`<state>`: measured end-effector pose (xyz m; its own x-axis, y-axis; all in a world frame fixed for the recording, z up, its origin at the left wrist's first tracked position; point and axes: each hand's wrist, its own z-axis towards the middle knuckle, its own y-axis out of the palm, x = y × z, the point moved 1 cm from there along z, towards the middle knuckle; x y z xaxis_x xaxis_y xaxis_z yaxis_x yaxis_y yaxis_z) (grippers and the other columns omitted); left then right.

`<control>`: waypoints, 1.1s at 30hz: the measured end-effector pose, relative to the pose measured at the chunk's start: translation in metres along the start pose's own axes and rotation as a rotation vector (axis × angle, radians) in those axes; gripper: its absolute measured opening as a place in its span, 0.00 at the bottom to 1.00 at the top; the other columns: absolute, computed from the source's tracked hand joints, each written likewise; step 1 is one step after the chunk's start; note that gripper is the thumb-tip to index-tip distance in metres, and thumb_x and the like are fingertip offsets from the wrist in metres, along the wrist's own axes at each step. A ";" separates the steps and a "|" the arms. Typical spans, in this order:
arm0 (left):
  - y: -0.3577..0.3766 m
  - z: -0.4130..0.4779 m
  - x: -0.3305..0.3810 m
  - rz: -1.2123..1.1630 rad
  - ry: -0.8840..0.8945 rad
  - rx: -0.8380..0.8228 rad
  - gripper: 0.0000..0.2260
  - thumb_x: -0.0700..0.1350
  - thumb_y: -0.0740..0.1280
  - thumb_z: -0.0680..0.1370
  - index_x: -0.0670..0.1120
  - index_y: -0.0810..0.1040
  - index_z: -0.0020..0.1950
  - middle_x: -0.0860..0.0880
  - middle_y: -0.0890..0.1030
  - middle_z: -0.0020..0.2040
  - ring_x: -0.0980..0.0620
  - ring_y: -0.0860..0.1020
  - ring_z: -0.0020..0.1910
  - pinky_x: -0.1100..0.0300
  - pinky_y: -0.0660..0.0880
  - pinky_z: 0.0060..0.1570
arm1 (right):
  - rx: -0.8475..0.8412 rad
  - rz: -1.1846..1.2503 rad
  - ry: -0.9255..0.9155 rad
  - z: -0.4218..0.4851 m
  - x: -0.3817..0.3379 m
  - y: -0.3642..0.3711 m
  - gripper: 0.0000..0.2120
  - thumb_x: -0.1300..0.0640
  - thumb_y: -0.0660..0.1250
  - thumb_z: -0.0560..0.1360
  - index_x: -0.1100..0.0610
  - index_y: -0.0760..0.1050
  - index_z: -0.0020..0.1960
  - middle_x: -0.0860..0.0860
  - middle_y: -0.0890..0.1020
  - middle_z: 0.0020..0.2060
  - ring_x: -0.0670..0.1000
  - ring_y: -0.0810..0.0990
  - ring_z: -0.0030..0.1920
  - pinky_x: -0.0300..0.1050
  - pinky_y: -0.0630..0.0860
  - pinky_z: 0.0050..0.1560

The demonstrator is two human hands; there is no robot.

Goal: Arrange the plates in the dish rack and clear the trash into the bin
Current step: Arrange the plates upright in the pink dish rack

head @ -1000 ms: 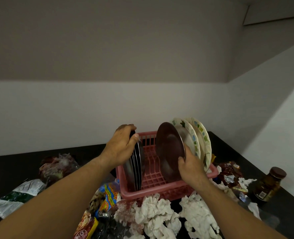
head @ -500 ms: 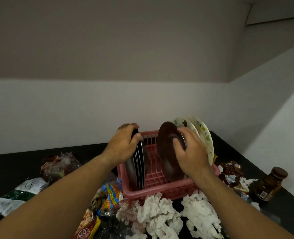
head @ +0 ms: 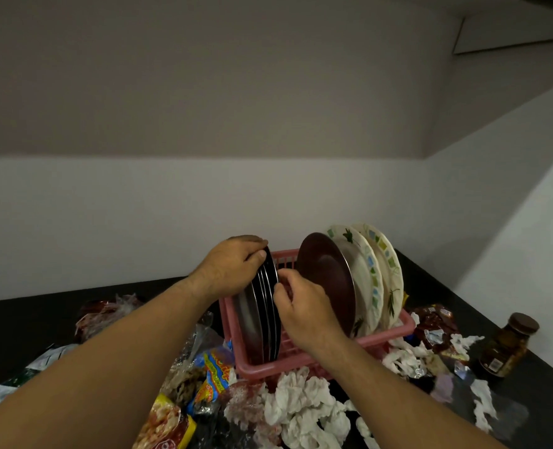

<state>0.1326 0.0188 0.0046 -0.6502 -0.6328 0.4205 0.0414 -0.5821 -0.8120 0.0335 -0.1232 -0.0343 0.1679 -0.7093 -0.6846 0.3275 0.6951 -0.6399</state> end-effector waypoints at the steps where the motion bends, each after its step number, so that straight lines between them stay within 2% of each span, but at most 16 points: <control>1: 0.001 0.000 0.001 0.006 0.015 0.008 0.17 0.47 0.59 0.82 0.45 0.73 0.70 0.48 0.73 0.71 0.53 0.69 0.70 0.67 0.59 0.65 | 0.008 -0.010 0.005 0.001 0.000 -0.001 0.12 0.50 0.56 0.81 0.49 0.74 0.61 0.48 0.82 0.43 0.50 0.81 0.39 0.55 0.80 0.43; 5: 0.008 -0.005 0.001 -0.007 0.058 0.052 0.17 0.46 0.58 0.83 0.45 0.73 0.70 0.48 0.71 0.72 0.52 0.67 0.71 0.65 0.58 0.68 | 0.049 -0.061 0.019 0.004 0.001 -0.003 0.14 0.50 0.53 0.83 0.50 0.73 0.63 0.50 0.83 0.45 0.53 0.81 0.43 0.53 0.79 0.45; 9: 0.013 -0.013 -0.002 -0.018 0.029 0.130 0.17 0.50 0.58 0.82 0.48 0.76 0.67 0.46 0.69 0.71 0.48 0.64 0.71 0.53 0.59 0.70 | 0.018 -0.155 0.004 0.012 -0.003 0.003 0.15 0.49 0.53 0.83 0.50 0.69 0.67 0.52 0.82 0.45 0.56 0.81 0.43 0.49 0.75 0.41; 12: 0.013 -0.012 -0.005 -0.040 0.020 0.083 0.19 0.52 0.56 0.82 0.48 0.71 0.71 0.47 0.72 0.68 0.51 0.68 0.66 0.59 0.62 0.65 | -0.038 -0.156 0.063 0.023 -0.004 0.002 0.15 0.50 0.55 0.81 0.47 0.68 0.67 0.53 0.81 0.44 0.57 0.80 0.43 0.52 0.78 0.43; 15: 0.012 -0.012 -0.008 -0.054 -0.023 0.067 0.19 0.53 0.57 0.82 0.47 0.70 0.70 0.49 0.74 0.64 0.53 0.70 0.63 0.59 0.66 0.61 | -0.023 -0.188 0.109 0.042 -0.002 -0.013 0.14 0.53 0.55 0.81 0.51 0.71 0.64 0.58 0.82 0.49 0.61 0.81 0.48 0.54 0.79 0.50; 18: 0.013 -0.015 -0.007 -0.005 -0.052 0.045 0.23 0.55 0.55 0.82 0.46 0.66 0.73 0.48 0.70 0.70 0.52 0.67 0.69 0.52 0.65 0.68 | -0.007 -0.260 0.129 0.062 -0.004 -0.028 0.12 0.54 0.54 0.81 0.55 0.73 0.59 0.58 0.81 0.48 0.60 0.80 0.47 0.55 0.78 0.48; 21: 0.012 -0.016 -0.005 0.039 -0.070 0.028 0.24 0.57 0.53 0.82 0.47 0.63 0.75 0.48 0.67 0.73 0.51 0.64 0.71 0.47 0.64 0.70 | 0.007 -0.353 0.098 0.074 -0.007 -0.032 0.12 0.55 0.54 0.81 0.57 0.72 0.57 0.57 0.80 0.47 0.57 0.79 0.44 0.51 0.76 0.42; 24: 0.011 -0.017 -0.005 0.057 -0.071 0.014 0.24 0.57 0.53 0.82 0.48 0.63 0.75 0.48 0.67 0.73 0.51 0.64 0.71 0.46 0.64 0.70 | -0.007 -0.395 0.062 0.078 -0.012 -0.031 0.11 0.55 0.54 0.80 0.57 0.73 0.56 0.57 0.81 0.46 0.55 0.77 0.42 0.48 0.75 0.41; 27: 0.009 -0.021 -0.006 0.049 -0.057 0.028 0.24 0.58 0.52 0.82 0.49 0.64 0.75 0.50 0.68 0.72 0.52 0.65 0.70 0.47 0.65 0.69 | -0.019 -0.434 0.048 0.086 -0.022 -0.039 0.12 0.56 0.54 0.81 0.59 0.73 0.57 0.58 0.81 0.48 0.58 0.80 0.46 0.55 0.80 0.47; 28: 0.008 -0.023 -0.008 0.050 -0.046 0.035 0.23 0.58 0.52 0.82 0.50 0.64 0.74 0.50 0.68 0.72 0.52 0.65 0.70 0.46 0.65 0.69 | 0.001 -0.450 0.042 0.092 -0.026 -0.044 0.11 0.57 0.55 0.81 0.59 0.73 0.58 0.58 0.80 0.49 0.58 0.80 0.46 0.54 0.80 0.48; 31: 0.007 -0.027 -0.013 0.084 -0.051 0.029 0.24 0.59 0.52 0.82 0.49 0.63 0.75 0.50 0.66 0.74 0.52 0.63 0.72 0.47 0.63 0.71 | 0.126 -0.463 0.007 0.114 -0.049 -0.068 0.11 0.58 0.57 0.81 0.59 0.72 0.60 0.55 0.77 0.45 0.55 0.75 0.41 0.47 0.74 0.41; 33: 0.007 -0.026 -0.014 0.098 -0.068 0.020 0.26 0.59 0.51 0.82 0.48 0.62 0.76 0.50 0.65 0.75 0.52 0.61 0.73 0.47 0.62 0.72 | 0.165 -0.468 0.004 0.123 -0.063 -0.083 0.11 0.59 0.56 0.81 0.58 0.71 0.61 0.55 0.78 0.45 0.57 0.78 0.42 0.51 0.79 0.42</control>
<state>0.1220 0.0370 -0.0176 -0.5895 -0.7199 0.3663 0.1177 -0.5252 -0.8428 0.1102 -0.1505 0.1050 -0.0354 -0.9403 -0.3385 0.5099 0.2743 -0.8153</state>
